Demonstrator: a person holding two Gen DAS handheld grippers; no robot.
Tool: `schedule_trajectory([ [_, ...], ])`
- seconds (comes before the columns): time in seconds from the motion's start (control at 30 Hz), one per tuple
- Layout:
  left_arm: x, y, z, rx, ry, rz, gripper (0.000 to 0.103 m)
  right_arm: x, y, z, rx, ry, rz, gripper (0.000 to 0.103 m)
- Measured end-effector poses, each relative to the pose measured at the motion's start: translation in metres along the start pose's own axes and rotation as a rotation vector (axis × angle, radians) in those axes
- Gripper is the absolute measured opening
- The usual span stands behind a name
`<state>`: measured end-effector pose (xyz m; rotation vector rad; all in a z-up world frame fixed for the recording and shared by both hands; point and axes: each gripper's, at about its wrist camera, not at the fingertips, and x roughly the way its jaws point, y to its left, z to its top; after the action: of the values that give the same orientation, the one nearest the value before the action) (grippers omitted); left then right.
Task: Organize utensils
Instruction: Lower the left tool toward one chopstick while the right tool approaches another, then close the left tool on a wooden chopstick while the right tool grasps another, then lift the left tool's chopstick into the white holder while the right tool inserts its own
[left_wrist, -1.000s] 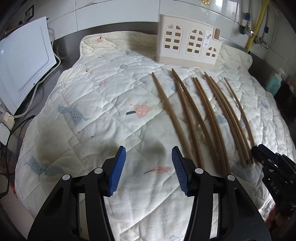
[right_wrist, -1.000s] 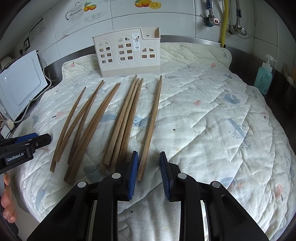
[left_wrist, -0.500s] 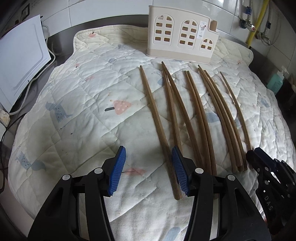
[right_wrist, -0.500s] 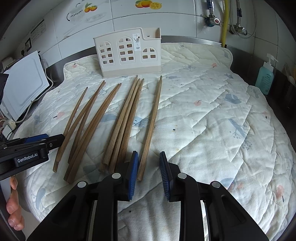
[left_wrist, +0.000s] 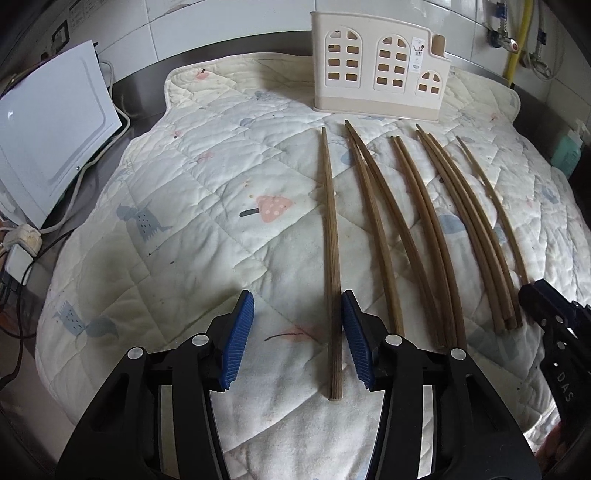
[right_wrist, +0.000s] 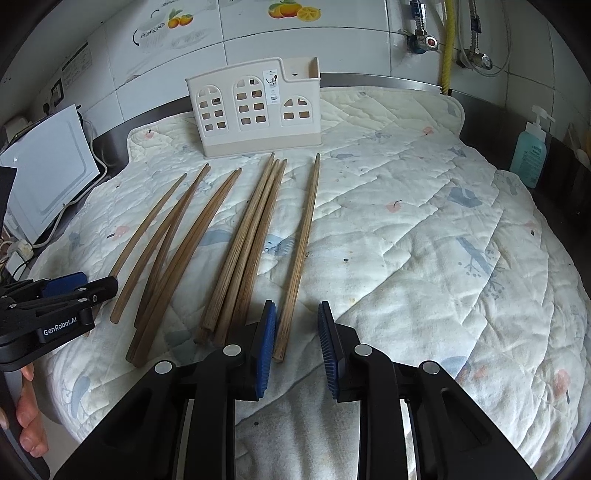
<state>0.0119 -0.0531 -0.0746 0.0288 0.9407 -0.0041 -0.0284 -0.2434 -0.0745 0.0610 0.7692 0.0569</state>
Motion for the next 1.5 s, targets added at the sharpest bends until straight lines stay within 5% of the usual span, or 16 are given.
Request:
schedule_trajectory([
  [0.13,0.001,-0.001,-0.002,0.009,-0.016,-0.029,0.044,0.003,0.006,0.001,-0.027,-0.005,-0.020,0.025],
  [0.3,0.001,0.006,-0.001,0.023,-0.024,-0.070,0.029,0.003,0.001,0.003,-0.017,-0.001,-0.014,0.009],
  [0.47,0.001,0.012,0.001,0.030,-0.026,-0.130,0.012,0.000,-0.004,0.003,-0.010,-0.005,-0.014,0.007],
  [0.93,0.003,0.012,0.003,0.109,-0.011,-0.158,0.012,-0.011,-0.010,0.009,0.006,-0.031,-0.012,0.007],
  [1.03,-0.002,0.017,0.005,0.107,-0.021,-0.190,0.005,-0.018,-0.010,0.013,-0.005,-0.049,-0.016,0.007],
  [1.5,-0.046,0.035,0.022,0.099,-0.230,-0.247,0.005,-0.051,-0.011,0.047,-0.023,-0.161,-0.014,0.007],
])
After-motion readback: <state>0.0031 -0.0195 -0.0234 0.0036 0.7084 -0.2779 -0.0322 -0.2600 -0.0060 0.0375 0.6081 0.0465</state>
